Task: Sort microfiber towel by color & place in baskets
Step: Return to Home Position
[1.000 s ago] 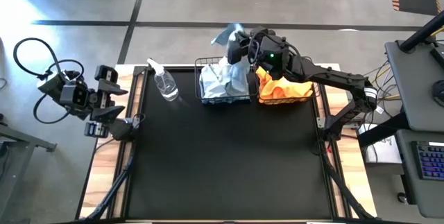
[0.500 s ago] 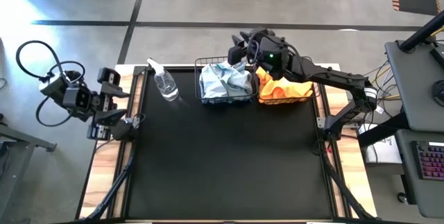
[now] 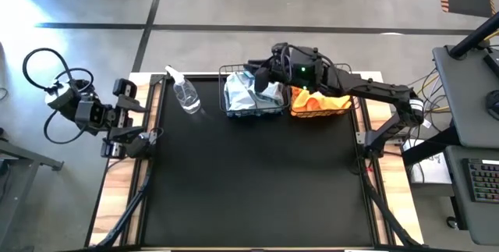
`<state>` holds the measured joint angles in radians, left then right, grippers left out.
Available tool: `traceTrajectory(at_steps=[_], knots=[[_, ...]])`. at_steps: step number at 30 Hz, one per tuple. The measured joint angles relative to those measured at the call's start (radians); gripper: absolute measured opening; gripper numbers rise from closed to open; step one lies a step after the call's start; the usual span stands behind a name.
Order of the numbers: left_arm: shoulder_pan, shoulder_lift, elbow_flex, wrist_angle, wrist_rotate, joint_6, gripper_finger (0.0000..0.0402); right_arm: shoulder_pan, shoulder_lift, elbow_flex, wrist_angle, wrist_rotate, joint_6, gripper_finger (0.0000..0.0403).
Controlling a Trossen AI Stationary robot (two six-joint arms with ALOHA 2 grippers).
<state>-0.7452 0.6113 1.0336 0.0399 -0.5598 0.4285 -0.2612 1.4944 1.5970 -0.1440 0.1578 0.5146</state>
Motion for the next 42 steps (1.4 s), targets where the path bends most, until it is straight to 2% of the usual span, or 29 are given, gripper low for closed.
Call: traceTrajectory(at_steps=[14, 22, 26, 29, 32, 38, 42], knots=[[0.0, -0.05, 0.0, -0.252, 0.002, -0.294, 0.0165, 0.216, 0.0, 0.0, 0.001, -0.009, 0.115, 0.0127], [0.0, 0.019, 0.0, -0.252, 0.002, -0.309, 0.0165, 0.363, 0.011, 0.0, 0.004, -0.001, 0.125, 0.0125], [0.0, 0.056, 0.0, -0.252, 0.001, -0.324, 0.0165, 0.43, 0.014, 0.0, -0.001, -0.002, 0.214, 0.0124], [0.0, 0.082, 0.0, -0.259, 0.004, -0.459, 0.0165, 0.486, 0.014, 0.0, 0.001, -0.001, 0.294, 0.0121], [0.0, 0.108, 0.0, -0.259, 0.005, -0.591, 0.0165, 0.54, 0.014, 0.0, 0.001, -0.001, 0.305, 0.0121], [0.0, 0.135, 0.0, -0.258, 0.001, -0.455, 0.0165, 0.615, 0.014, 0.0, 0.0, 0.0, 0.266, 0.0126], [0.0, 0.125, 0.0, -0.245, 0.0, -0.437, 0.0165, 0.638, 0.014, 0.0, 0.0, -0.001, 0.24, 0.0128]])
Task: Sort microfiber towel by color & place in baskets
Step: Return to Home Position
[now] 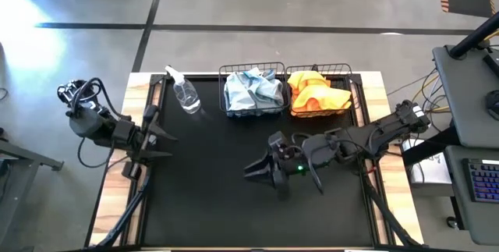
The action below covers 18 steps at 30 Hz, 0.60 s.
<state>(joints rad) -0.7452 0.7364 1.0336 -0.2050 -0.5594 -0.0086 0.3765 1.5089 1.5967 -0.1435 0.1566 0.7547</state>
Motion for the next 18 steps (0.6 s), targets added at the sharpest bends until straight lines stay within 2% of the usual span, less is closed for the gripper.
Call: traceTrajectory(at_steps=[5, 9, 18], knots=[[0.0, -0.016, 0.0, -0.001, 0.0, -0.011, 0.0165, 0.002, 0.006, 0.0, 0.0, 0.007, -0.007, 0.0122], [0.001, -0.029, 0.0, -0.008, -0.001, -0.03, 0.0165, 0.009, 0.025, 0.0, -0.008, 0.0, -0.105, 0.0121], [0.001, -0.083, -0.012, -0.114, -0.007, -0.11, 0.0165, 0.007, 0.02, 0.0, -0.067, 0.002, -0.198, 0.0131]])
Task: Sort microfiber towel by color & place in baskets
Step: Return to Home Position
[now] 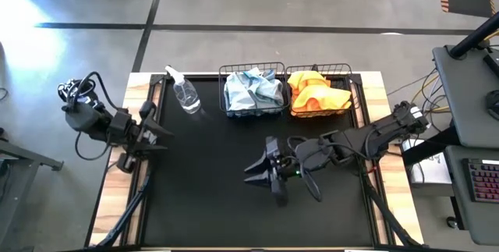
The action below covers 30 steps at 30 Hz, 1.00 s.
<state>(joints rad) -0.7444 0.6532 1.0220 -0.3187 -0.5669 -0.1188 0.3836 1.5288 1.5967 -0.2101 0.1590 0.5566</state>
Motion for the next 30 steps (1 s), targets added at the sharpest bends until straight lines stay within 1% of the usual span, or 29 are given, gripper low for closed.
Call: traceTrajectory(at_steps=[6, 9, 13, 18, 24, 30], knots=[[0.0, -0.057, -0.048, -0.007, 0.0, -0.005, 0.0165, -0.005, -0.008, -0.008, -0.045, 0.016, -0.03, 0.013], [0.0, -0.093, -0.084, -0.008, 0.0, -0.023, 0.0165, -0.012, -0.01, -0.043, -0.045, 0.028, -0.029, 0.0127], [0.0, -0.147, -0.137, -0.008, 0.0, -0.05, 0.0165, -0.026, -0.029, -0.115, -0.015, 0.032, 0.019, 0.0123], [0.0, -0.216, -0.201, 0.001, 0.0, -0.076, 0.0165, -0.037, -0.083, -0.27, 0.151, 0.035, 0.025, 0.0127], [0.0, -0.301, -0.29, 0.058, 0.0, -0.078, 0.0165, -0.039, -0.178, -0.484, 0.407, 0.034, 0.022, 0.0132], [0.0, -0.377, -0.364, 0.109, 0.0, -0.078, 0.0165, -0.039, -0.26, -0.682, 0.662, 0.034, 0.0, 0.0127]])
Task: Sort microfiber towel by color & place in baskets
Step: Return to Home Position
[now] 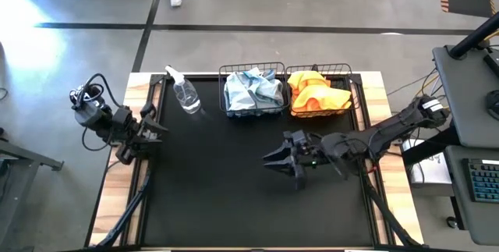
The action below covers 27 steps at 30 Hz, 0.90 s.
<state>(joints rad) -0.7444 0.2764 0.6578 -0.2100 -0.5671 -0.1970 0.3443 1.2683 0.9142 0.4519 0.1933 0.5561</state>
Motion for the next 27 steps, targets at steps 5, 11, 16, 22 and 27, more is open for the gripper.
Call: traceTrajectory(at_steps=[5, 11, 16, 22, 27], knots=[[0.0, -0.051, -0.049, 0.011, 0.0, -0.006, 0.0165, 0.0, -0.035, -0.13, 0.178, 0.0, -0.026, 0.0123], [0.0, -0.101, -0.097, 0.043, 0.0, -0.002, 0.0165, 0.0, -0.049, -0.245, 0.325, -0.001, -0.025, 0.013], [0.0, -0.139, -0.129, 0.042, -0.012, -0.003, 0.0165, 0.0, -0.061, -0.341, 0.447, -0.002, -0.017, 0.0134], [0.0, -0.163, -0.151, 0.042, -0.011, 0.004, 0.0165, 0.0, -0.075, -0.43, 0.553, -0.002, -0.006, 0.0131], [0.0, -0.181, -0.184, 0.044, -0.024, -0.007, 0.0165, 0.0, -0.103, -0.479, 0.56, -0.001, -0.006, 0.0127]])
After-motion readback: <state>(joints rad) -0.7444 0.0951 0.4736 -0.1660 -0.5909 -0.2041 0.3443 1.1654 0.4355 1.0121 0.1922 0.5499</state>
